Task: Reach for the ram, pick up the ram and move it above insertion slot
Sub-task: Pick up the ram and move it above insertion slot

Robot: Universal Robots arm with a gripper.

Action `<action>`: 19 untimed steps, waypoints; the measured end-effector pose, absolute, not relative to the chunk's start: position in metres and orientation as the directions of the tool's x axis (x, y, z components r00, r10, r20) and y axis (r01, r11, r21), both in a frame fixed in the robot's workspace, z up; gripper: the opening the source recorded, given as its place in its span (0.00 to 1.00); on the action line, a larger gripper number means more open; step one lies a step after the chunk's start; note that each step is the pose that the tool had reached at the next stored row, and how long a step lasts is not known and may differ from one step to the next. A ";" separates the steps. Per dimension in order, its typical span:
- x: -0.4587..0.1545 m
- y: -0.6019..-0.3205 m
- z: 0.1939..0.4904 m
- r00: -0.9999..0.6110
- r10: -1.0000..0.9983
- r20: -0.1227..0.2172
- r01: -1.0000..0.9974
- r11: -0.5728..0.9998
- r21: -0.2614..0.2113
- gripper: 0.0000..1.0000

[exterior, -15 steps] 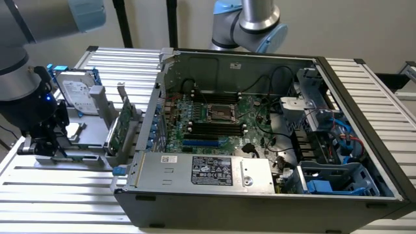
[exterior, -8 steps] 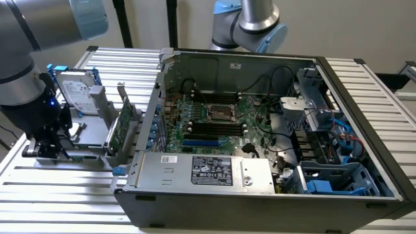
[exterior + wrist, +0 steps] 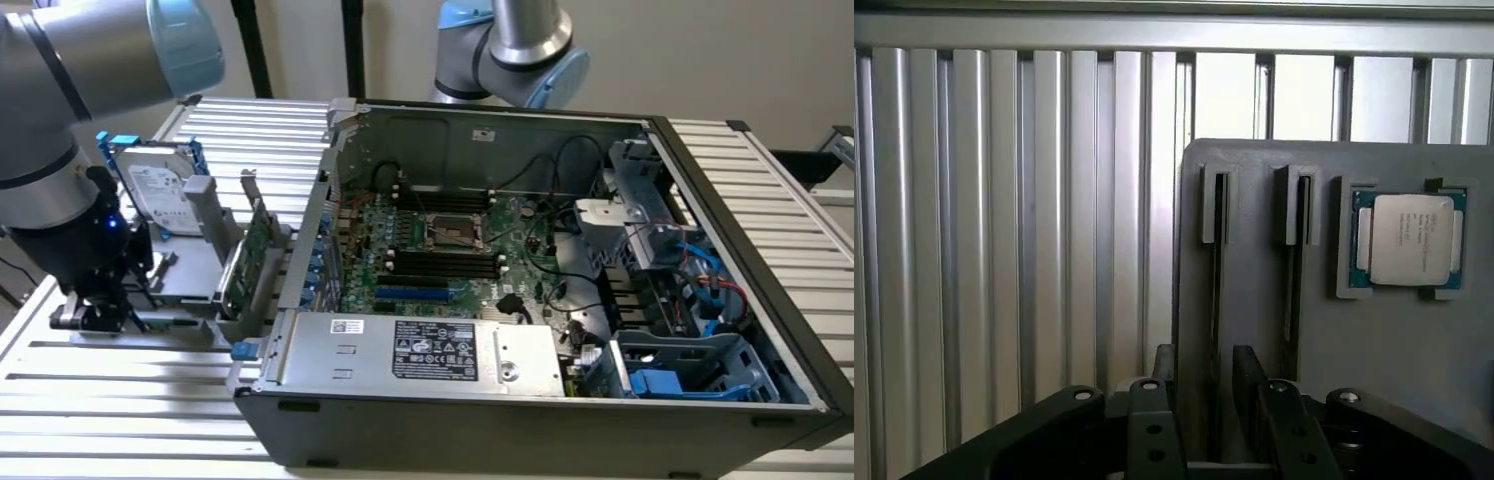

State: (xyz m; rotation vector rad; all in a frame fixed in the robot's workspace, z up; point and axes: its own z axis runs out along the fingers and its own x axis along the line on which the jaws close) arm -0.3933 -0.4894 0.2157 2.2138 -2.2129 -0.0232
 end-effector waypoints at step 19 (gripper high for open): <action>-0.395 -0.482 0.199 -0.005 -1.000 -0.002 -1.000 0.005 0.019 0.34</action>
